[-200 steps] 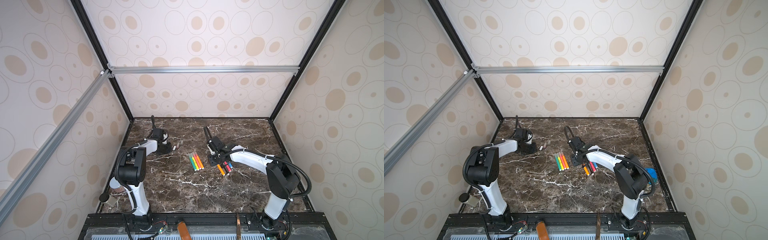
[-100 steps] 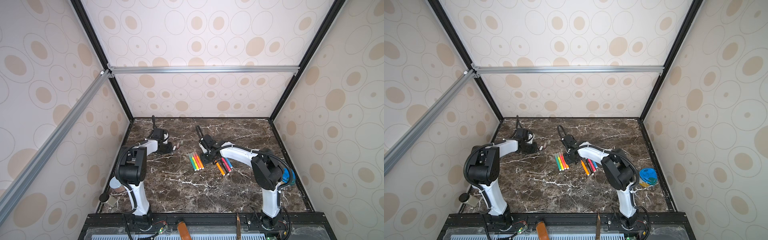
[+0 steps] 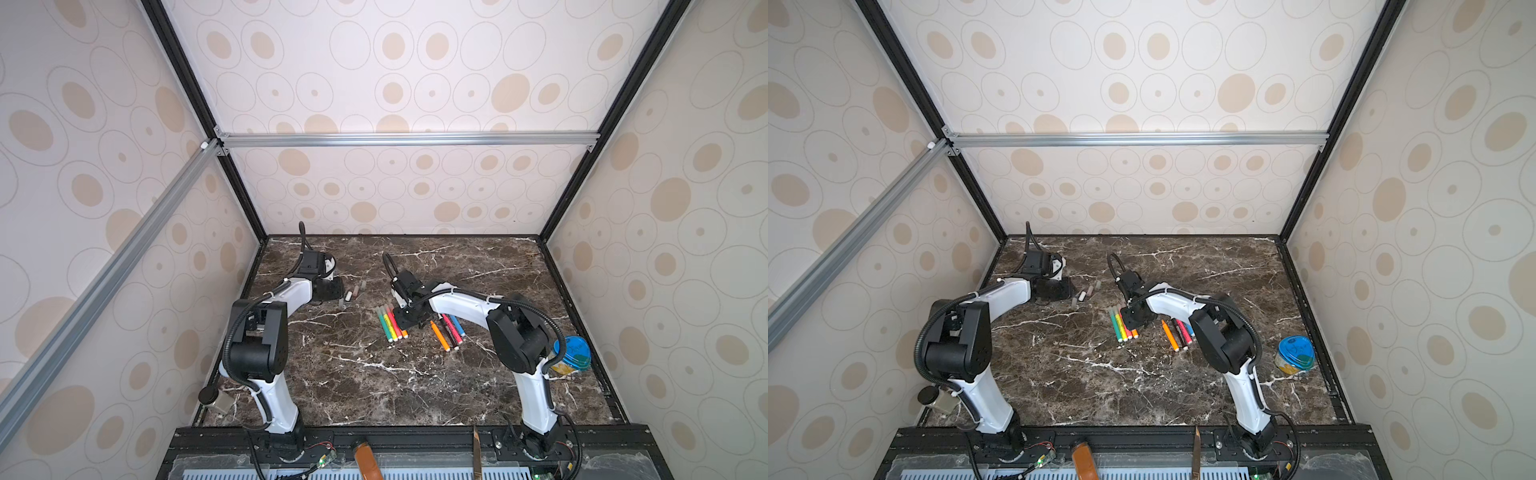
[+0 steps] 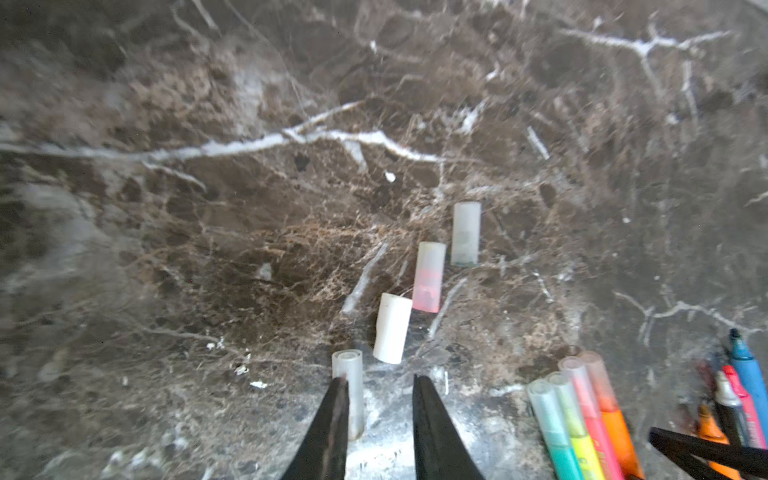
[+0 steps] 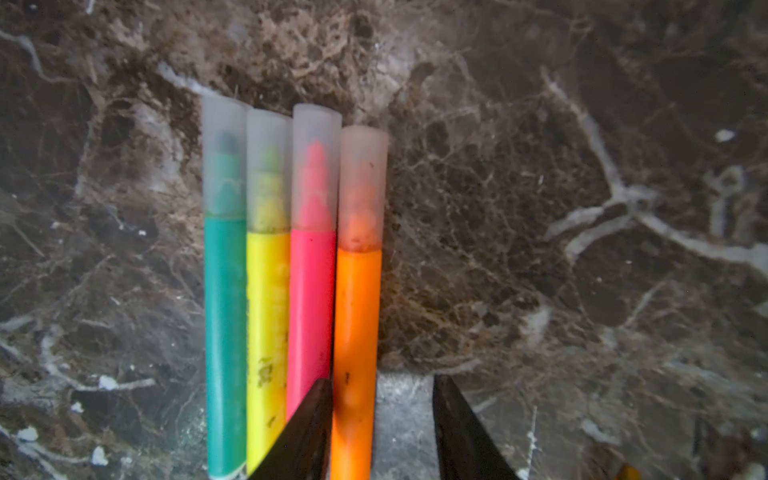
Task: Remove pen caps from pens
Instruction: Pick up the pen from the center of the table.
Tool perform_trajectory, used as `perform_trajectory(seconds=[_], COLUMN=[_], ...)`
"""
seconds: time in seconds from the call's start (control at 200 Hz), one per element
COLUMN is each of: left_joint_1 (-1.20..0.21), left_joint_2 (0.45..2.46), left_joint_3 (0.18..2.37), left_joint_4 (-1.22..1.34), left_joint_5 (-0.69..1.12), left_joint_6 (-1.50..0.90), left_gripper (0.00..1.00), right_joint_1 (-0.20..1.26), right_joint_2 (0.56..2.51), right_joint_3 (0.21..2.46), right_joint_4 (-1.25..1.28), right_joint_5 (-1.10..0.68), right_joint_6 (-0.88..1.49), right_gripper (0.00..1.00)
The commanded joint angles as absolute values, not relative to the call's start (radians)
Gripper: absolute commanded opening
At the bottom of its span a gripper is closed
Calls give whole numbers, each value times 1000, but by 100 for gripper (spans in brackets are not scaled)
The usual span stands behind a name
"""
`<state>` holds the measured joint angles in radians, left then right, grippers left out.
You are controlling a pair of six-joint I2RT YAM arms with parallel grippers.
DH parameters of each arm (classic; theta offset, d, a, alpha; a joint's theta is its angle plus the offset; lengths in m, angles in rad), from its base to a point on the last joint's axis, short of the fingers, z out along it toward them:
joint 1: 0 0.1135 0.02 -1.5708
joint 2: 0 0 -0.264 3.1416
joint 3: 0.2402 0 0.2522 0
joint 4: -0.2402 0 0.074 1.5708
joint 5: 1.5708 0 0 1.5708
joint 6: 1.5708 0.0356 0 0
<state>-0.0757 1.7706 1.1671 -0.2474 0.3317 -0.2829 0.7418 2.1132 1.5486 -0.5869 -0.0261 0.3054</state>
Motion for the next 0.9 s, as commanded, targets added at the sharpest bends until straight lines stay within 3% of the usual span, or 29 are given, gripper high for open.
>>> perform_trajectory(seconds=[0.0,0.16,0.285,0.495,0.67,0.895], left_joint_1=[-78,-78,-78,-91,-188,-304], left_joint_2=[1694,1630,1601,1565,1560,1588], left_joint_3=[1188,1204,1184,1105,1052,991], left_joint_4=[-245,-266,-235,-113,-23,172], left_joint_5=[333,340,389,543,571,650], left_joint_6=[-295,-298,-316,-369,-414,-524], left_gripper=[28,28,28,28,28,28], right_joint_1=[754,758,757,752,709,654], right_joint_2=[2145,2170,2165,2097,1972,1722], right_joint_3=[1571,1576,1549,1496,1416,1219], right_joint_4=[-630,-636,-618,-604,-571,-377], right_joint_5=[-23,-20,-19,22,27,-133], right_joint_6=[300,296,298,283,263,259], right_gripper=[42,40,21,6,1,0])
